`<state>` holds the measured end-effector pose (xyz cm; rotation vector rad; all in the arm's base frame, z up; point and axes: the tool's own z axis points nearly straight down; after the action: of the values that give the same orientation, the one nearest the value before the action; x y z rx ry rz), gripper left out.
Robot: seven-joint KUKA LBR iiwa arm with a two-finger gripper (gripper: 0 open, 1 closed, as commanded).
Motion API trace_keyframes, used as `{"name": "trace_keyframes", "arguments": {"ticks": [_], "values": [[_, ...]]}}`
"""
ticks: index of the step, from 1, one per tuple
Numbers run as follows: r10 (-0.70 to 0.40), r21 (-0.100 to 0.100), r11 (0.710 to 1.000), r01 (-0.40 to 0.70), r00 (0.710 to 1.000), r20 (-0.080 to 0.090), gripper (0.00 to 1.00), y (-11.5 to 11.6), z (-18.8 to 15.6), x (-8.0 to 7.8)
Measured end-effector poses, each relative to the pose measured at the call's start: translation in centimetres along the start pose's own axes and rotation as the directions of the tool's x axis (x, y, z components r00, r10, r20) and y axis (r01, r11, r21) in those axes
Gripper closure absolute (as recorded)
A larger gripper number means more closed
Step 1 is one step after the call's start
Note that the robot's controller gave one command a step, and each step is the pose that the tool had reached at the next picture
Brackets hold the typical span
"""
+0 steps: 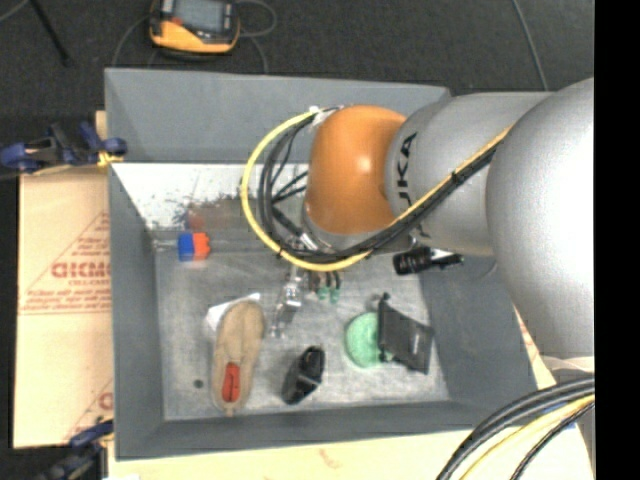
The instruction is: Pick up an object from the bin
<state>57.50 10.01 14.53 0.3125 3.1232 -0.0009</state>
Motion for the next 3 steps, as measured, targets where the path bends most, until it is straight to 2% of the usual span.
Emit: {"name": "trace_keyframes", "arguments": {"ticks": [1,2,3], "values": [[-0.078,-0.002,0.997,0.078,0.997,0.009,0.0,2.0,4.0,-3.6],[-0.229,0.001,0.974,0.229,0.974,0.001,0.0,6.8,5.9,-2.0],[-0.26,-0.003,0.966,0.26,0.966,0.003,0.0,8.8,6.6,-0.4]]}}
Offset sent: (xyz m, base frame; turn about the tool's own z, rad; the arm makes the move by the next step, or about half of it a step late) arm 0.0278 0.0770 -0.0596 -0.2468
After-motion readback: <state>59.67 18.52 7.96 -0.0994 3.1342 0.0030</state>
